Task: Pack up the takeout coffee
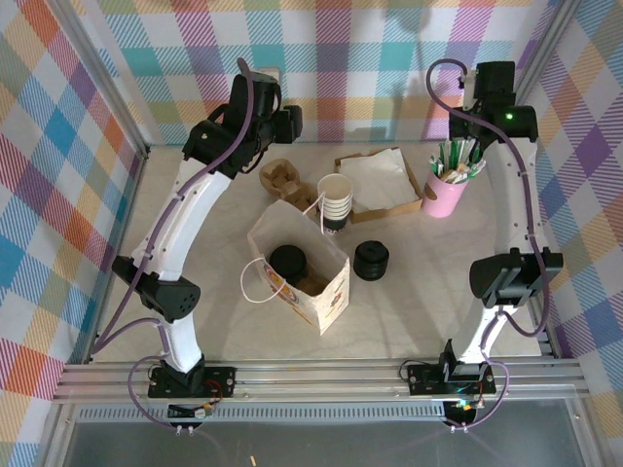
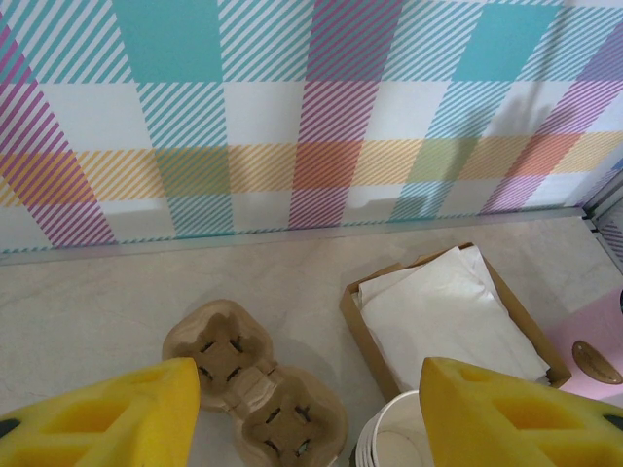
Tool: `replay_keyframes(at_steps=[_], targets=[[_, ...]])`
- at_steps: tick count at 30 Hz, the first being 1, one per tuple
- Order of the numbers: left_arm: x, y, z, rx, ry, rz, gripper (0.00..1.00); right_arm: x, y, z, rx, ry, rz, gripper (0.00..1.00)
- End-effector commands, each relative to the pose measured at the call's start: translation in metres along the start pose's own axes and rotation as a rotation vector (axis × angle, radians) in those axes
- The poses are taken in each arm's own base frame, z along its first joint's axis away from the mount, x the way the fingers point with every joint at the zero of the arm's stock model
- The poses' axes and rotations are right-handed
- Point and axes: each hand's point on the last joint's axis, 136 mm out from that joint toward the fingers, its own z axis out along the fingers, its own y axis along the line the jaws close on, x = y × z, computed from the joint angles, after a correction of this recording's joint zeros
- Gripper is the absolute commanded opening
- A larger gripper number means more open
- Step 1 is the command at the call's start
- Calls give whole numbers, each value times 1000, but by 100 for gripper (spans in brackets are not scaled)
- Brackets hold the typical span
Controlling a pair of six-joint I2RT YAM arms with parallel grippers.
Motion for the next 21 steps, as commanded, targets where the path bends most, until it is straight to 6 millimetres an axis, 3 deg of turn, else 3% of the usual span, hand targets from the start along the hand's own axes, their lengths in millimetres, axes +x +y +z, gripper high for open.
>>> replay_keyframes(at_steps=[1,12,21], targets=[[-8,3,0,2,-26,-8,61,-8,-8,-38,-3,-45,36,0],[-11,0,-8,30,-31,-58,60,-25,2,-104,-126,-127,143,0],[-17,9,-31,14,-32,-131,58,-27,21,-161,-291,-194,230,0]])
